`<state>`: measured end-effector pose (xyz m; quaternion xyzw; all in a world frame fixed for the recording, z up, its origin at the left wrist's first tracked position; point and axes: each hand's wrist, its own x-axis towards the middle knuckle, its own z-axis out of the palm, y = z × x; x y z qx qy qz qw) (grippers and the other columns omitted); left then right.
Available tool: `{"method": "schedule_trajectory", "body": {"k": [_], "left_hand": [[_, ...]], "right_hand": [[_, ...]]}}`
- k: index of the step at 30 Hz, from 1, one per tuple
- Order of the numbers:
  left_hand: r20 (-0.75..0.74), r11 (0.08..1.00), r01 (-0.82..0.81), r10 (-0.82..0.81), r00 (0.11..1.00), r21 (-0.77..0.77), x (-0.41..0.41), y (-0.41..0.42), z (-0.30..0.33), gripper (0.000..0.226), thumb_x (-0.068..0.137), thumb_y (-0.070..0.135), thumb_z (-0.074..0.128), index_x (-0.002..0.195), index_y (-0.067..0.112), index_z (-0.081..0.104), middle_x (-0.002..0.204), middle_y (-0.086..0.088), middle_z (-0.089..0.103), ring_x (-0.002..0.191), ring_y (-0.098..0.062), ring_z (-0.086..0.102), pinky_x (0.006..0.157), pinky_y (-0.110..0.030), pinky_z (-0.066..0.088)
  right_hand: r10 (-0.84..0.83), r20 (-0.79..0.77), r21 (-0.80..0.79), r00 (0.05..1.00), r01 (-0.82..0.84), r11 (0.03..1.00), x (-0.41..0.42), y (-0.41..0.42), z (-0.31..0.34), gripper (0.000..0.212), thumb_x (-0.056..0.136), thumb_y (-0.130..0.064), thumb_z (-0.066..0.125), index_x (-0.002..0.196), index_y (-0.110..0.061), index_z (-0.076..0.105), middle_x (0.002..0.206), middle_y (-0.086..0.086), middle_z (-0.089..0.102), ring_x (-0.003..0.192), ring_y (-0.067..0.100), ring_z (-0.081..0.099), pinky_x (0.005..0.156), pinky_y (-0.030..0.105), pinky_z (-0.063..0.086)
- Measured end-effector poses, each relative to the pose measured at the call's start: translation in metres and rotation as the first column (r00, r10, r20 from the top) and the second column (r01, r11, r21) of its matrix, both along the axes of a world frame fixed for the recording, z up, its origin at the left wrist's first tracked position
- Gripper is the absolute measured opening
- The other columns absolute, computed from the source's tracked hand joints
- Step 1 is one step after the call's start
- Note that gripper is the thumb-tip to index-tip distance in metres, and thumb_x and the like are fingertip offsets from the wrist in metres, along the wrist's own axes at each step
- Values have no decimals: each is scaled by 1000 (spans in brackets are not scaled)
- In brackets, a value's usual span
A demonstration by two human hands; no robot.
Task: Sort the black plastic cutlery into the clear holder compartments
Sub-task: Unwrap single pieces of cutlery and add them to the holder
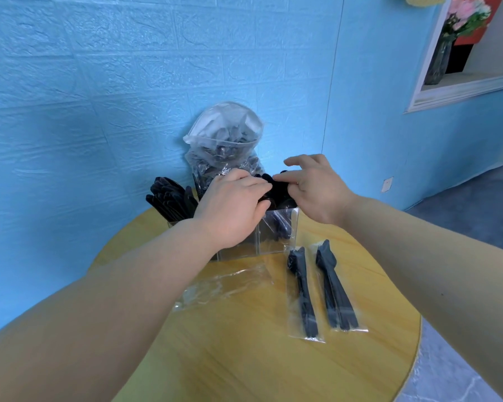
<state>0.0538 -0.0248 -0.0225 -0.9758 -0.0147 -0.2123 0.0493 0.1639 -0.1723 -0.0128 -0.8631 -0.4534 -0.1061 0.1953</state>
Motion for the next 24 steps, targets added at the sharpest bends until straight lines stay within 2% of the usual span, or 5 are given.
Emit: {"method": "schedule_trajectory", "body": {"k": [7,10,13,16,24], "left_hand": [[219,997,69,-57,974,-45,-24,-17,-8,36,91,34,58,126,22,62,126,8,61,116,-25,47,94,-44,39],[250,993,102,-84,965,-59,-40,-32,-29,31,86,30,65,116,21,68,118,7,66,106,-26,53,87,-43,44],[157,990,94,-78,984,-100,-55,-47,-50,31,89,32,62,118,24,67,120,9,64,108,-23,52,88,-43,48],[-7,990,42,-44,999,-136,-68,-64,-65,36,94,38,51,129,31,57,132,14,55,119,-16,44,98,-37,40],[110,986,47,-30,993,-160,-91,-86,-57,39,89,35,58,128,27,59,135,6,53,123,-21,43,103,-46,39]], "right_hand": [[-176,-80,356,981,193,914,-21,-43,-12,23,93,-21,49,113,-19,61,102,-3,59,91,17,56,76,27,41],[-335,-185,12,924,343,939,-38,-65,-36,26,88,-33,52,91,-10,64,80,4,64,77,25,60,63,32,50],[-492,-233,-334,838,406,850,-59,-82,-58,48,83,-52,56,61,-10,51,56,4,49,52,23,47,44,24,34],[-541,-293,-403,789,411,818,-68,-92,-78,47,79,-48,61,55,-13,40,51,1,40,46,20,40,42,23,26],[-250,-488,255,836,411,875,-90,-115,-60,12,83,-25,66,78,-18,58,70,0,64,66,18,59,55,25,45]]}}
